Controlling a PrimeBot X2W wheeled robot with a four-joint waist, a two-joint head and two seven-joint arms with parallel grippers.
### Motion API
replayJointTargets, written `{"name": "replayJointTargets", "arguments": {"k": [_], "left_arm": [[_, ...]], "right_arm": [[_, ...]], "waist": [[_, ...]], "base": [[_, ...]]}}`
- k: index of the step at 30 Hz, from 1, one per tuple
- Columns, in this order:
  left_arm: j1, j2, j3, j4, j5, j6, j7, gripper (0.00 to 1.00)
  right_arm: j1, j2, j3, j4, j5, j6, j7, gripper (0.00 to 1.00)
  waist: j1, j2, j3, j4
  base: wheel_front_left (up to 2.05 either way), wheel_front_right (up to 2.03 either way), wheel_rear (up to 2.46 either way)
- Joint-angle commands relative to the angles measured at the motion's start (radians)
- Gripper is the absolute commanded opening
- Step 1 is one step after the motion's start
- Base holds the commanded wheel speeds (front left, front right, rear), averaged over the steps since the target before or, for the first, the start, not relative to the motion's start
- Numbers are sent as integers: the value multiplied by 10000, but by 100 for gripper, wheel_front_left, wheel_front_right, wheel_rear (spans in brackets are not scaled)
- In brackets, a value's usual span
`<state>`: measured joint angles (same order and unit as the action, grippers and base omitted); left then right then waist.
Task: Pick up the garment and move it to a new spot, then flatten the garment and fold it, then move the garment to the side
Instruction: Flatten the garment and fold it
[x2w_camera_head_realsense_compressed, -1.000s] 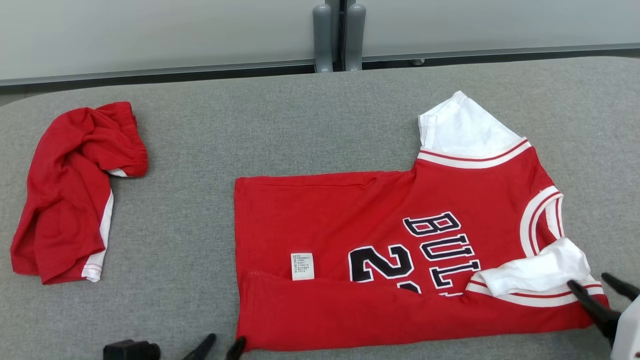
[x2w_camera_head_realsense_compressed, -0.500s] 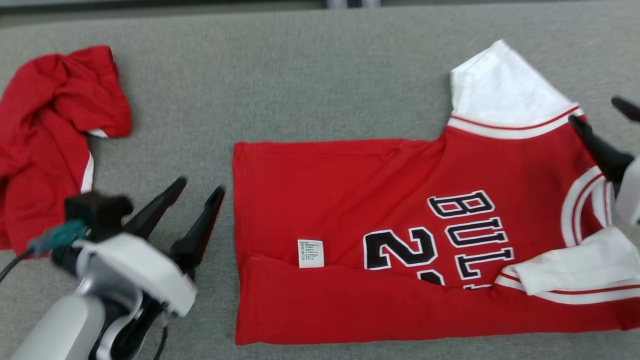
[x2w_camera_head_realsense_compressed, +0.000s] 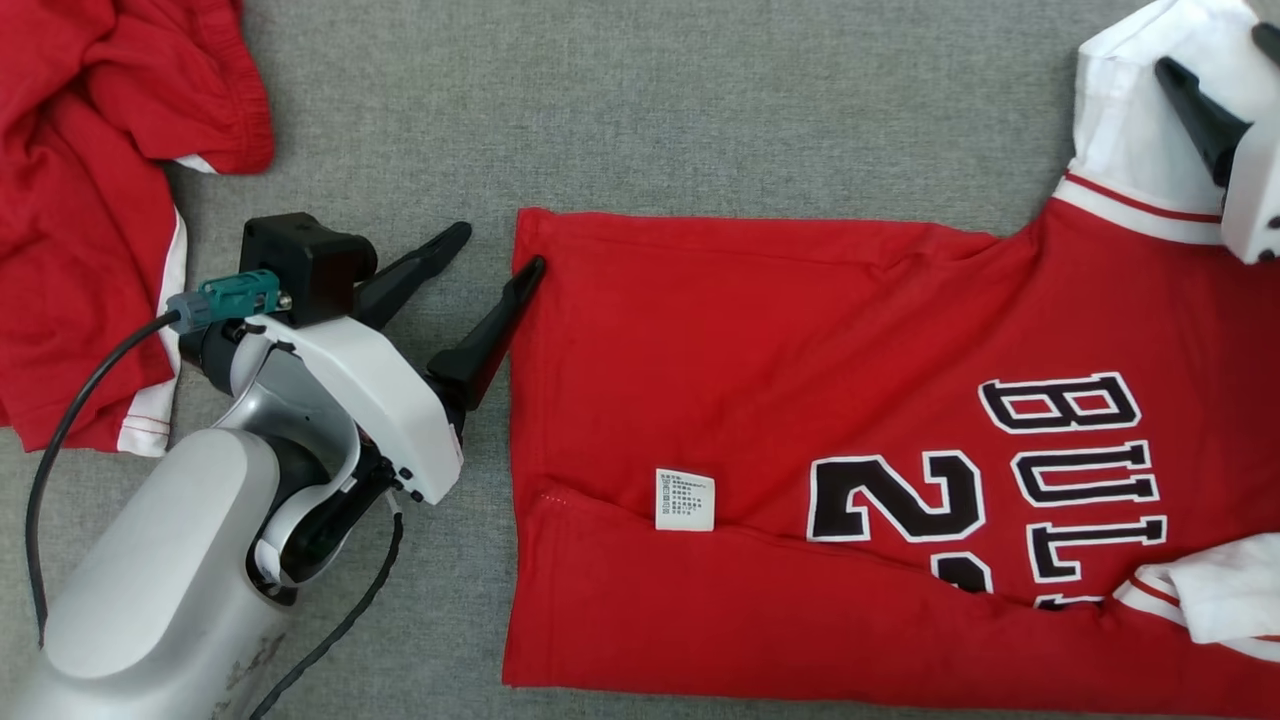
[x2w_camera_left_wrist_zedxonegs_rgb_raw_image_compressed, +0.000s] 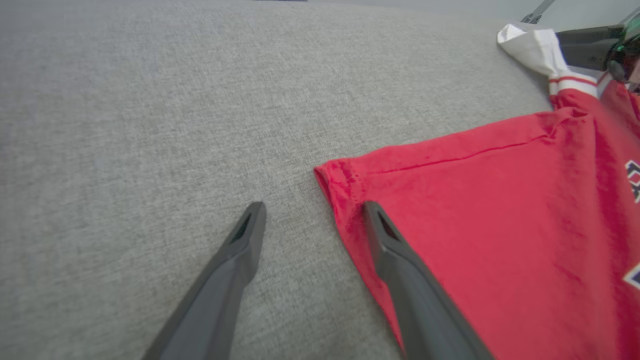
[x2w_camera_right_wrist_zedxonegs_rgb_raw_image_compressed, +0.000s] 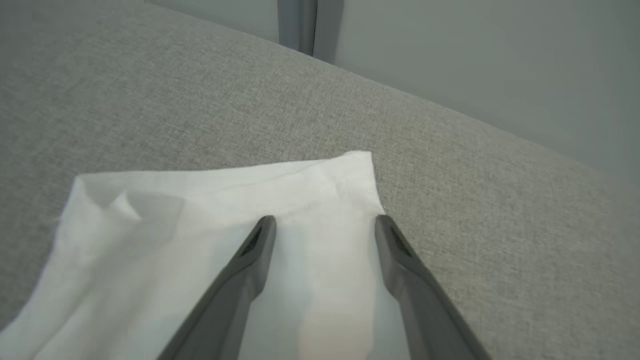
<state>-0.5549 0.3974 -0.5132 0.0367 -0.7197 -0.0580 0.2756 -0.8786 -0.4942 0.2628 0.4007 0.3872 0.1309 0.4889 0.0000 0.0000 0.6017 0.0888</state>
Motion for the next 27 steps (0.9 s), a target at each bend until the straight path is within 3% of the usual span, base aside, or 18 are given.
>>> {"name": "replayJointTargets", "arguments": {"k": [1,14,25,26,27], "left_arm": [[-87,51,-95,153,-30,-67,123,100],[-290,50,-369,34,-230,-281,398,100],[-250,13,-829,11,-517,-481,721,100],[-248,5,-855,22,-536,-490,723,49],[-263,12,-872,31,-546,-514,711,16]], "right_arm": [[-171,-17,55,210,-7,-3,-96,100],[-1151,-116,679,1201,85,-3,-83,100],[-1157,118,1671,1400,966,0,29,100],[-1165,136,1774,1355,1048,2,-94,45],[-1204,132,1798,1345,1105,0,-299,17]], "waist": [[0,0,78,46],[0,0,250,-26],[0,0,69,-150],[0,0,32,-175],[0,0,-6,-203]], "base": [[0,0,0],[0,0,0],[0,0,0],[0,0,0],[0,0,0]]}}
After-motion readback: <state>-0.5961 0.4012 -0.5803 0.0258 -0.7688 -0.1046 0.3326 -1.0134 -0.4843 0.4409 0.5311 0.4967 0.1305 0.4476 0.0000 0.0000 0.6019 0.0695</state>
